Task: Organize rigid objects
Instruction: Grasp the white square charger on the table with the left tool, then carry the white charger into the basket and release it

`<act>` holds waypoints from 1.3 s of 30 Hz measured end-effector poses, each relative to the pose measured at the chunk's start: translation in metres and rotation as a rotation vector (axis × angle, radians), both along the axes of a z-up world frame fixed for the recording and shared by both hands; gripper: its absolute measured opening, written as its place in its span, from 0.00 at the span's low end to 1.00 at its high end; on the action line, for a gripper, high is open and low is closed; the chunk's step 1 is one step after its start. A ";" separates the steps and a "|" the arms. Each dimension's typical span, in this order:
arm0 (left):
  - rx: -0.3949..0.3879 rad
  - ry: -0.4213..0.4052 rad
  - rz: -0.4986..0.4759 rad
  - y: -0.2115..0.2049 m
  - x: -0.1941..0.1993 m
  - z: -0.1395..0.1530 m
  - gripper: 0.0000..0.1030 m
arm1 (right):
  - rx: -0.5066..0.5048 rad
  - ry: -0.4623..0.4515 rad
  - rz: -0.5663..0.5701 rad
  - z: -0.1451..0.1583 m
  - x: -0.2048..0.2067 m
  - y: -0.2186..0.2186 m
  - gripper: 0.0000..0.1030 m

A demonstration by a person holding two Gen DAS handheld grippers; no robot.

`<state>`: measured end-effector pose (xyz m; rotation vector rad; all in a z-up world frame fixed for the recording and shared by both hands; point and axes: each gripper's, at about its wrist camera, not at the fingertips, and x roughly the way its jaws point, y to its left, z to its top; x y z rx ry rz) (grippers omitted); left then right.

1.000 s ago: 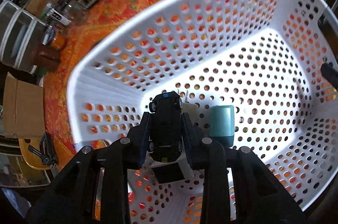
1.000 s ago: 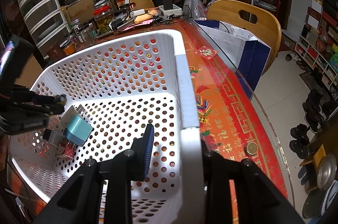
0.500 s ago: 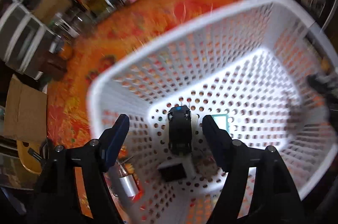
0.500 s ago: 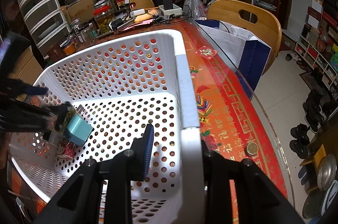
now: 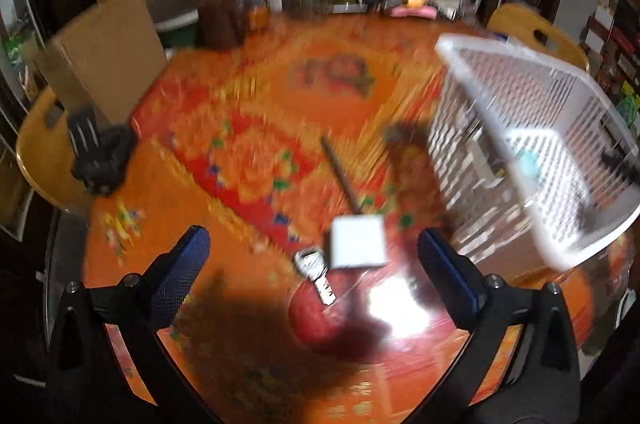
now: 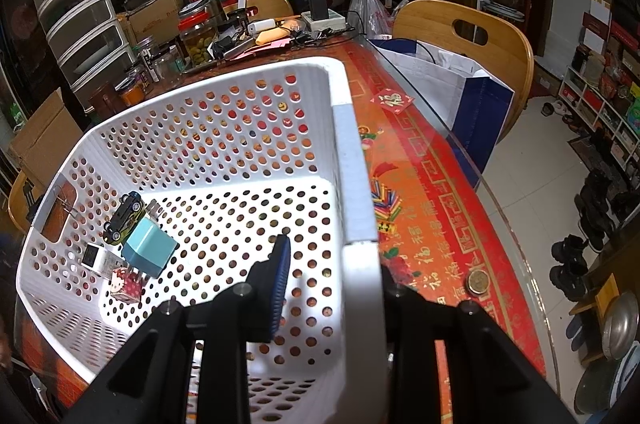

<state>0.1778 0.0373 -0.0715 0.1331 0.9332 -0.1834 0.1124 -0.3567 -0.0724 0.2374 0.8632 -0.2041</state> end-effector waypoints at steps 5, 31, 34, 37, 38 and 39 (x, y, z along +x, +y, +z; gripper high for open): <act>0.028 -0.002 -0.075 -0.018 -0.003 -0.031 0.98 | 0.001 0.000 0.000 0.000 0.000 0.000 0.28; 0.041 -0.051 -0.034 -0.043 0.006 -0.049 0.40 | 0.000 0.000 0.001 -0.002 -0.001 0.001 0.28; 0.070 -0.093 -0.024 -0.039 0.000 -0.039 0.40 | 0.002 0.000 0.000 -0.002 -0.001 0.001 0.28; 0.104 -0.121 0.018 -0.032 -0.002 -0.032 0.40 | 0.001 0.000 0.002 -0.002 -0.001 0.001 0.28; 0.120 -0.130 0.039 -0.028 -0.001 -0.029 0.40 | -0.001 0.001 0.003 -0.002 -0.001 0.002 0.28; 0.138 -0.141 0.065 -0.023 0.000 -0.025 0.40 | -0.002 0.002 0.004 -0.002 -0.001 0.002 0.28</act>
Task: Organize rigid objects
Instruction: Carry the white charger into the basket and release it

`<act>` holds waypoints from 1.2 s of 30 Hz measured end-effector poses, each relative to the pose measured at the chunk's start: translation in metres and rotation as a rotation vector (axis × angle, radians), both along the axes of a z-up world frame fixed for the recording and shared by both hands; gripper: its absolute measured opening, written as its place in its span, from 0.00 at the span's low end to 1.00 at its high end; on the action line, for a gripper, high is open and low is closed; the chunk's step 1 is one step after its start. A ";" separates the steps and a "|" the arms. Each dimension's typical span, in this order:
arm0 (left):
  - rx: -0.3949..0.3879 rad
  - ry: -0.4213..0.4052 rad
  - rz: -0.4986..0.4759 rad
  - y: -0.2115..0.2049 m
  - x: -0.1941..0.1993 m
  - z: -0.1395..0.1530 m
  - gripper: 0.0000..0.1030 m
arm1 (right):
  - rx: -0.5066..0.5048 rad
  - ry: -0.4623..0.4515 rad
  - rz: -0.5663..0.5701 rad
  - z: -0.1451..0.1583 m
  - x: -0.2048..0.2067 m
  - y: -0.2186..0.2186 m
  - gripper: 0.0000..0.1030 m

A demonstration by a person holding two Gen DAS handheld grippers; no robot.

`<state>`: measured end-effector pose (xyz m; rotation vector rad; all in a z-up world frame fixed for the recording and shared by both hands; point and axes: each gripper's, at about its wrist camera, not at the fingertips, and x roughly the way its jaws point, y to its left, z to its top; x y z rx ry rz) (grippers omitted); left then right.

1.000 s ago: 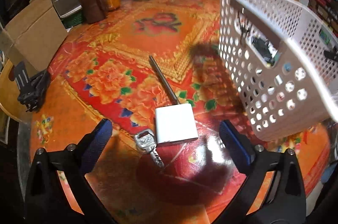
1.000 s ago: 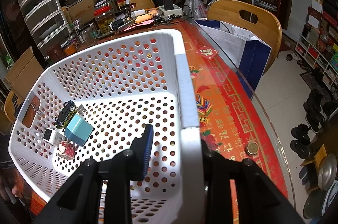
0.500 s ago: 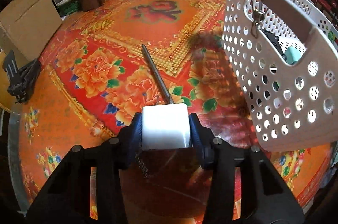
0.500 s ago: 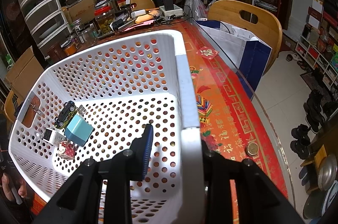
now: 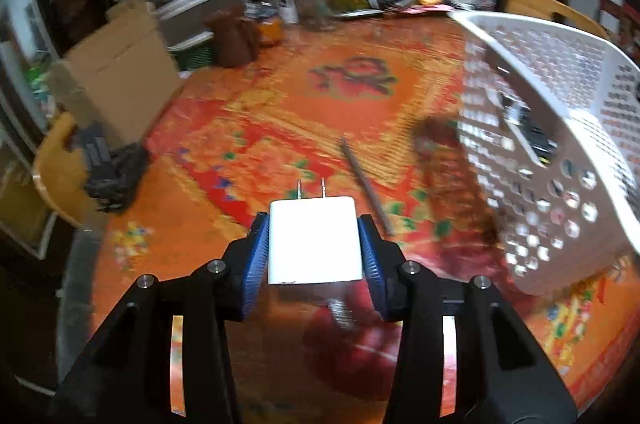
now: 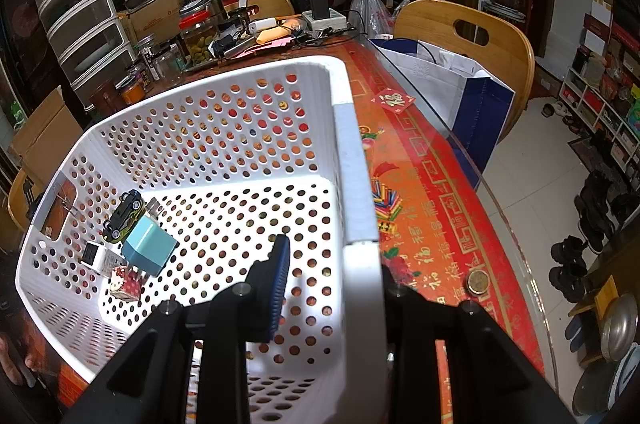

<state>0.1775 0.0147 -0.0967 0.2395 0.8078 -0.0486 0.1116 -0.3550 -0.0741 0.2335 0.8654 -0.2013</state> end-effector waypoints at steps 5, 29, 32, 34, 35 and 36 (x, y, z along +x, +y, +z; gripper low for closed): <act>0.033 -0.064 0.070 0.018 0.002 0.029 0.40 | 0.000 -0.002 0.000 0.000 0.000 0.000 0.28; 0.315 0.114 -0.394 -0.226 0.017 0.058 0.40 | 0.003 -0.008 0.000 0.001 0.001 -0.001 0.28; 0.347 0.185 -0.411 -0.241 0.025 0.039 0.40 | 0.005 -0.011 0.002 0.001 0.000 -0.001 0.29; 0.365 0.215 -0.417 -0.247 0.028 0.030 0.40 | 0.004 -0.011 0.003 0.001 0.000 -0.001 0.29; 0.371 0.228 -0.419 -0.249 0.029 0.025 0.40 | 0.004 -0.010 0.004 0.001 0.000 -0.001 0.29; 0.374 0.239 -0.418 -0.250 0.030 0.022 0.40 | 0.003 -0.009 0.004 0.001 0.000 -0.002 0.29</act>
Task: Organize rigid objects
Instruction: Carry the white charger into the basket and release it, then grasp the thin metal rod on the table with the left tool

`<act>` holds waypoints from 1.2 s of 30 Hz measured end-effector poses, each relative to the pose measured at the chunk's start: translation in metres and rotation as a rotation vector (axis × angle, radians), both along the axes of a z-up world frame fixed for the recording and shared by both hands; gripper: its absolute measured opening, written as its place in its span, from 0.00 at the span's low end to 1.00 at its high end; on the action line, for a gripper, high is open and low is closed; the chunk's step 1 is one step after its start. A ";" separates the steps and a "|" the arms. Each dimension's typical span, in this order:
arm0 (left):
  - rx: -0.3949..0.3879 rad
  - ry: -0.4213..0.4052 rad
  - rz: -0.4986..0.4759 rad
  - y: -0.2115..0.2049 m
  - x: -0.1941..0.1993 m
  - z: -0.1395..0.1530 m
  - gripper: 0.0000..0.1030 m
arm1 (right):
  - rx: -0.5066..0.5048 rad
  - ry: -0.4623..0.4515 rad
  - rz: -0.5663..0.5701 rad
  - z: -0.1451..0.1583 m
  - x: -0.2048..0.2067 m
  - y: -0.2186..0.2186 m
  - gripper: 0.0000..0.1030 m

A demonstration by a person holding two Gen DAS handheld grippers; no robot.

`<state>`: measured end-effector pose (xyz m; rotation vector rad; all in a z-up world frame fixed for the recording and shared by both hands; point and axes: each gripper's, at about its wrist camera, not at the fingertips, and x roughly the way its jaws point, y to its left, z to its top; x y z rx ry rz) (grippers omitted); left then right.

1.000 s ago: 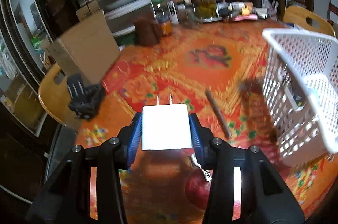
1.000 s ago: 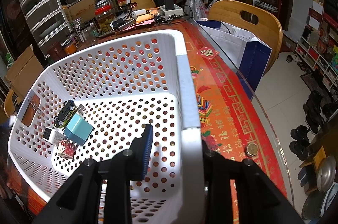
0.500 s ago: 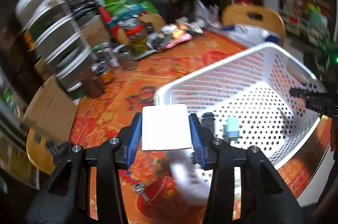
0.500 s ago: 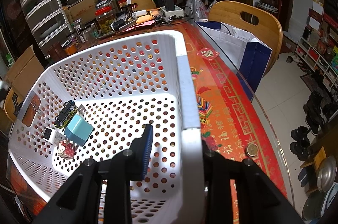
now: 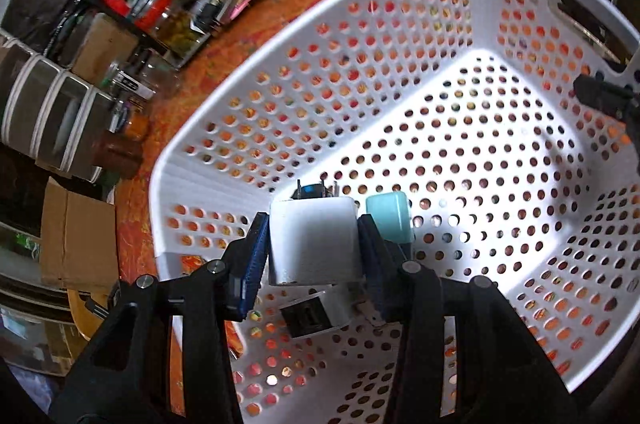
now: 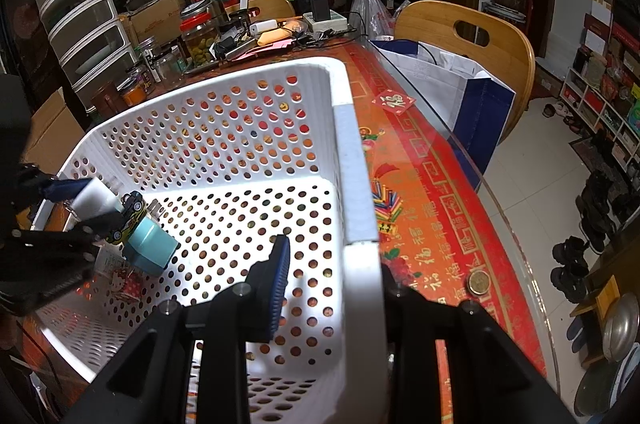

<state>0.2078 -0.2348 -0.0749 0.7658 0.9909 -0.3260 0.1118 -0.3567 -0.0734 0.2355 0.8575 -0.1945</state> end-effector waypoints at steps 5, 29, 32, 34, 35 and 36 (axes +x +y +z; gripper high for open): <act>-0.003 0.034 0.009 0.001 0.009 -0.008 0.40 | 0.000 0.001 0.001 0.000 0.001 0.000 0.29; -0.418 -0.253 0.384 0.226 -0.016 0.071 1.00 | 0.009 -0.002 0.000 -0.002 0.001 -0.001 0.29; -0.470 -0.170 0.516 0.265 0.011 0.029 1.00 | 0.007 0.000 0.000 -0.001 0.001 -0.001 0.29; -0.441 -0.103 0.566 0.272 0.031 -0.003 0.98 | 0.007 0.003 0.001 -0.001 0.001 -0.001 0.29; -0.433 -0.067 0.570 0.271 0.039 -0.016 0.95 | 0.007 0.005 0.001 -0.001 0.001 -0.001 0.29; -0.421 -0.027 0.573 0.268 0.047 -0.031 0.93 | 0.007 0.006 0.001 -0.001 0.001 -0.002 0.29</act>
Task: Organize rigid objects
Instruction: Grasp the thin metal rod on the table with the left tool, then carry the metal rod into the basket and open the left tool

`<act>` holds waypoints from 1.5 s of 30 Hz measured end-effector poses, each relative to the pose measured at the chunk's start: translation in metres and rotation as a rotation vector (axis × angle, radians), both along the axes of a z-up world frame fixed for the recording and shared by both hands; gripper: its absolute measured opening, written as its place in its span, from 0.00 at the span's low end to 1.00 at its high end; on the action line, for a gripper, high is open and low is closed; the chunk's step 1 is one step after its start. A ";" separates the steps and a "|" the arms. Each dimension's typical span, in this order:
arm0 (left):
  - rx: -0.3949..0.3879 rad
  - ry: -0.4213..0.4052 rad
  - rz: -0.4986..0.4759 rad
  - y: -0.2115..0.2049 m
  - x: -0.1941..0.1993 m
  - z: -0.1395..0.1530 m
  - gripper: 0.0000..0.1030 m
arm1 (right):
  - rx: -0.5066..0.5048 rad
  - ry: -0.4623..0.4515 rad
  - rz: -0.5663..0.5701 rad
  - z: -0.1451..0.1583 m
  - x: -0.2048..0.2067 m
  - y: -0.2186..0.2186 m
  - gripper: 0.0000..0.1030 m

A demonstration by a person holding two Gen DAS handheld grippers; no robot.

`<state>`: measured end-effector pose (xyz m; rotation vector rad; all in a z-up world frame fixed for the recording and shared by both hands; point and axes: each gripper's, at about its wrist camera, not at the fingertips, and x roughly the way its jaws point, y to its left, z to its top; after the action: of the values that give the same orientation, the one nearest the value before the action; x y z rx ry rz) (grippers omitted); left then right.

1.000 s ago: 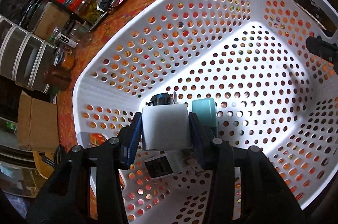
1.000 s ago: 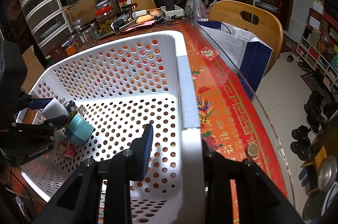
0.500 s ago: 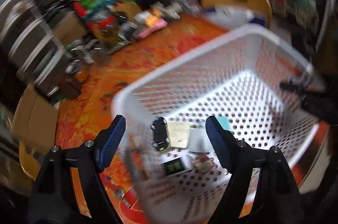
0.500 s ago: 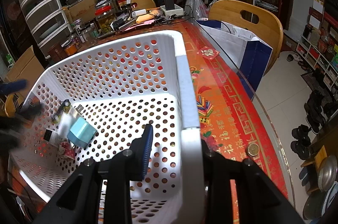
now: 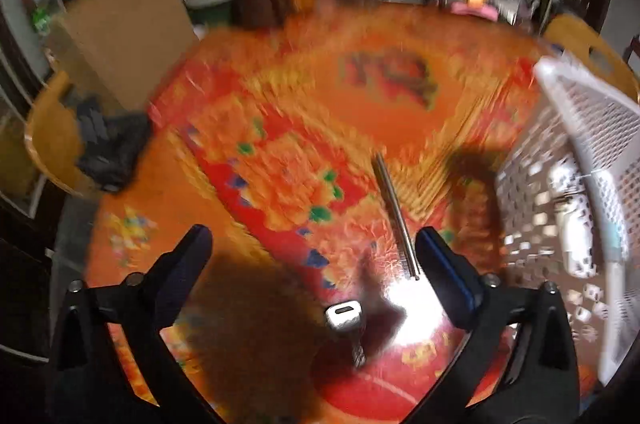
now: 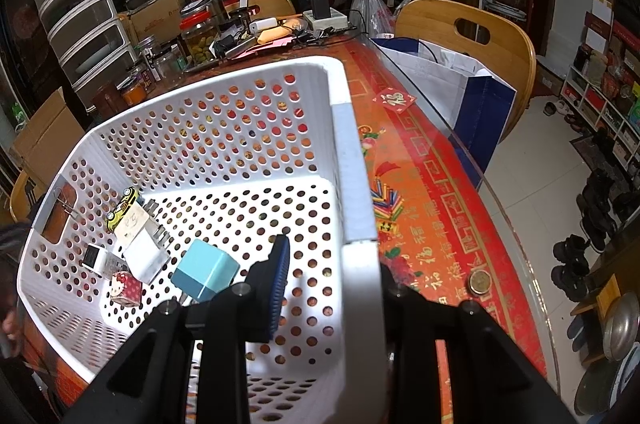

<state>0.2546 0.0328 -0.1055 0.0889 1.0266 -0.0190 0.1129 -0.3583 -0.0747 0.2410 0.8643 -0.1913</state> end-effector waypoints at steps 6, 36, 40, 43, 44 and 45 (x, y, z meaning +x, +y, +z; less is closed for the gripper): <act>0.000 0.095 -0.026 -0.036 0.032 -0.036 0.84 | 0.000 0.000 0.001 0.000 0.000 0.000 0.29; -0.031 0.015 -0.028 -0.041 0.023 -0.003 0.05 | 0.000 -0.002 0.001 -0.002 -0.002 0.000 0.29; -0.022 -0.030 -0.028 -0.037 0.011 0.020 0.05 | 0.000 -0.002 0.001 -0.002 -0.002 0.001 0.29; -0.002 -0.090 -0.042 -0.039 -0.003 0.049 0.05 | 0.000 -0.002 0.001 -0.002 -0.002 0.000 0.29; 0.006 -0.111 -0.047 -0.040 -0.007 0.059 0.05 | 0.000 -0.003 0.002 -0.002 -0.002 0.000 0.29; 0.015 -0.137 -0.055 -0.042 -0.013 0.071 0.05 | 0.000 -0.003 0.001 -0.002 -0.002 0.000 0.29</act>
<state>0.2413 -0.0096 -0.0346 0.1305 0.8877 -0.0545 0.1111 -0.3578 -0.0767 0.2410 0.8617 -0.1894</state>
